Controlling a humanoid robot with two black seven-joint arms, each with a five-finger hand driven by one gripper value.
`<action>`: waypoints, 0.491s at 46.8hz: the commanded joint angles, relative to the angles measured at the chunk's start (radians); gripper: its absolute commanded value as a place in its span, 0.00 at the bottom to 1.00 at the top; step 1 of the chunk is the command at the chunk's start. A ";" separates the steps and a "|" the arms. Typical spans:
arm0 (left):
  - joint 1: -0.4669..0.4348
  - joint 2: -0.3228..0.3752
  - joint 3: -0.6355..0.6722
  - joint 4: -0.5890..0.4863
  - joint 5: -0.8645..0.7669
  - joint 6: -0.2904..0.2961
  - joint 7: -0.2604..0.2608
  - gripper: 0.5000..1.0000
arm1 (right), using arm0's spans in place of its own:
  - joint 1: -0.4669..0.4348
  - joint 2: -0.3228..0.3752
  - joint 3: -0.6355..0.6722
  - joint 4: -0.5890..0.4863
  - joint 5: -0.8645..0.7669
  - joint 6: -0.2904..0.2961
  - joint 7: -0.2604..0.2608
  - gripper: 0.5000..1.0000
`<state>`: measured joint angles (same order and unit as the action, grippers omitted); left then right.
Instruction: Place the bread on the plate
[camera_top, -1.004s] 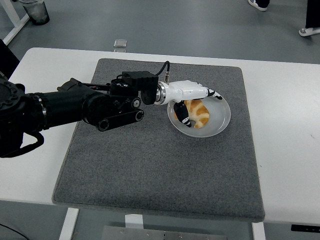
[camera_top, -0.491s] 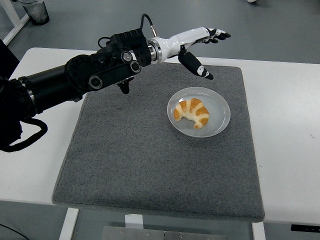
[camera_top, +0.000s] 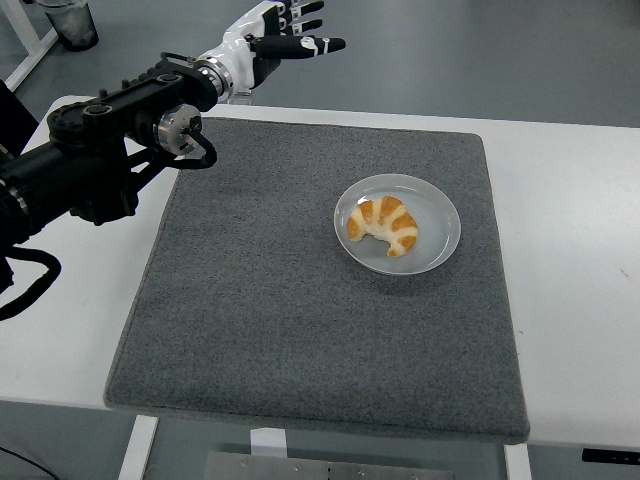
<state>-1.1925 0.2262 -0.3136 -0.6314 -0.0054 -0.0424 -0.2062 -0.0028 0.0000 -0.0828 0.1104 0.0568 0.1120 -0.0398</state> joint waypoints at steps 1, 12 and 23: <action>0.046 0.001 -0.051 0.009 -0.048 0.004 0.001 1.00 | 0.000 0.000 0.000 0.000 0.000 0.000 0.000 0.90; 0.209 0.001 -0.320 0.009 -0.062 0.006 0.002 1.00 | 0.000 0.000 0.000 0.000 0.000 0.000 0.000 0.90; 0.306 -0.013 -0.473 0.006 -0.090 -0.002 0.001 1.00 | -0.005 0.000 -0.005 0.000 0.000 0.002 0.000 0.90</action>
<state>-0.8990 0.2151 -0.7616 -0.6258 -0.0819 -0.0418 -0.2046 -0.0041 0.0000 -0.0838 0.1105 0.0581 0.1132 -0.0398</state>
